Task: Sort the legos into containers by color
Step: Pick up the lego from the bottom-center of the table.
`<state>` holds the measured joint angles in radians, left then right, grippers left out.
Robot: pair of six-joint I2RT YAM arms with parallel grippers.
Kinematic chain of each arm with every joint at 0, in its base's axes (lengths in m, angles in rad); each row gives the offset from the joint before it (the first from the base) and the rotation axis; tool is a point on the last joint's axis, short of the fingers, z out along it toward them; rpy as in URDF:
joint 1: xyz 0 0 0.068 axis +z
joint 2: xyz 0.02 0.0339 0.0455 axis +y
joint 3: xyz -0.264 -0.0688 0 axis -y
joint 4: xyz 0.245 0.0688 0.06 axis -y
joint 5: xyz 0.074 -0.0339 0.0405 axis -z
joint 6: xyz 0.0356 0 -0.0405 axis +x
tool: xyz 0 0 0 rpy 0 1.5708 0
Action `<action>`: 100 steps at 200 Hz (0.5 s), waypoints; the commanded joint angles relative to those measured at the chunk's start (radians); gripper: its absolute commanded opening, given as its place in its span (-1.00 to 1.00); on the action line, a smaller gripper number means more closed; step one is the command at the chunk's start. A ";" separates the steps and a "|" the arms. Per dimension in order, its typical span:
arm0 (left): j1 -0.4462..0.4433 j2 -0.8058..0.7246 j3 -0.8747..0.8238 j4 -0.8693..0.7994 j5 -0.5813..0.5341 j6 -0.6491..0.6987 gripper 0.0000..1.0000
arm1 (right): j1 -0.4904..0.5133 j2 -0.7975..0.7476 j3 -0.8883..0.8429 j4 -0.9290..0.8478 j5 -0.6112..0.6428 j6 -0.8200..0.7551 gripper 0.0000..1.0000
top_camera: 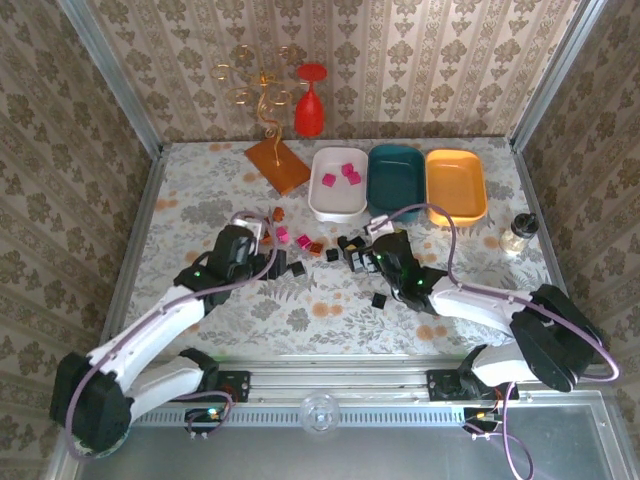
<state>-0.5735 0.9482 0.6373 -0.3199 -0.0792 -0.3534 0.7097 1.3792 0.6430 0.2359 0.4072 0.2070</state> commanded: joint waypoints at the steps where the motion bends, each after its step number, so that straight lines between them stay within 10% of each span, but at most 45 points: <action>1: 0.019 -0.064 -0.029 -0.017 0.107 -0.011 0.88 | -0.004 0.047 0.107 -0.194 0.046 0.108 1.00; 100: 0.052 0.187 -0.059 0.422 0.604 -0.041 1.00 | 0.186 -0.161 0.080 -0.851 0.033 0.653 0.92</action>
<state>-0.5220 1.1030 0.5941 -0.0635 0.3401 -0.3676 0.8463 1.2346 0.7364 -0.4351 0.4187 0.6754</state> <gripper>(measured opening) 0.997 0.961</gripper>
